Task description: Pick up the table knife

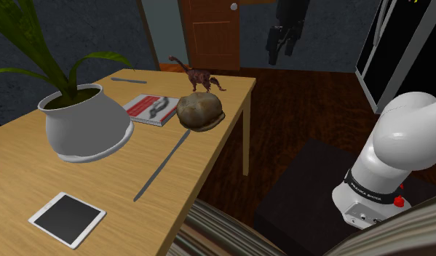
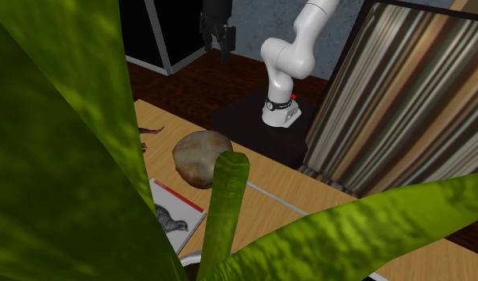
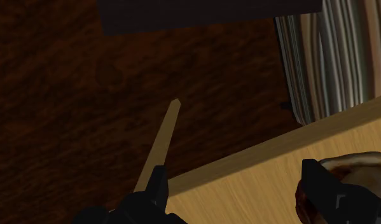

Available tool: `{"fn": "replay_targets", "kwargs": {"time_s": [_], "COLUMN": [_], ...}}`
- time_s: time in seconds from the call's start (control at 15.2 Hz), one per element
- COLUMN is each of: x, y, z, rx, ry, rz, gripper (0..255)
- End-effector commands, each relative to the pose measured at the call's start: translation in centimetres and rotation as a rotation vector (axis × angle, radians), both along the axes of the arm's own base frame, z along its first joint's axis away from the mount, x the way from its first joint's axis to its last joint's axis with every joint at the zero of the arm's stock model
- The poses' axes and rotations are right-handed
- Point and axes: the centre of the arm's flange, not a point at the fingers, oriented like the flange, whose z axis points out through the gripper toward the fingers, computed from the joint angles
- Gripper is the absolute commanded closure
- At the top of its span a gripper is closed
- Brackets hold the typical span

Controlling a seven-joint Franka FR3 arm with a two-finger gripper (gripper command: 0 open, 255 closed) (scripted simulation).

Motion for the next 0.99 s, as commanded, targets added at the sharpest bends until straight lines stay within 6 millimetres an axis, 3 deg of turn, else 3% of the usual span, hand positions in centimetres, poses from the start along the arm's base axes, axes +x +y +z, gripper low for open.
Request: {"fn": "replay_targets", "kwargs": {"time_s": [0.0,0.46,0.92], "x": [0.0,-1.1,0.0], "y": [0.0,8.9,17.9], "z": [0.0,-2.7,-5.2], "rx": [0.000,0.014,0.029], "ry": [0.000,0.010,0.021], "rz": [0.000,-0.248,-0.495], "gripper": [0,0,0]}}
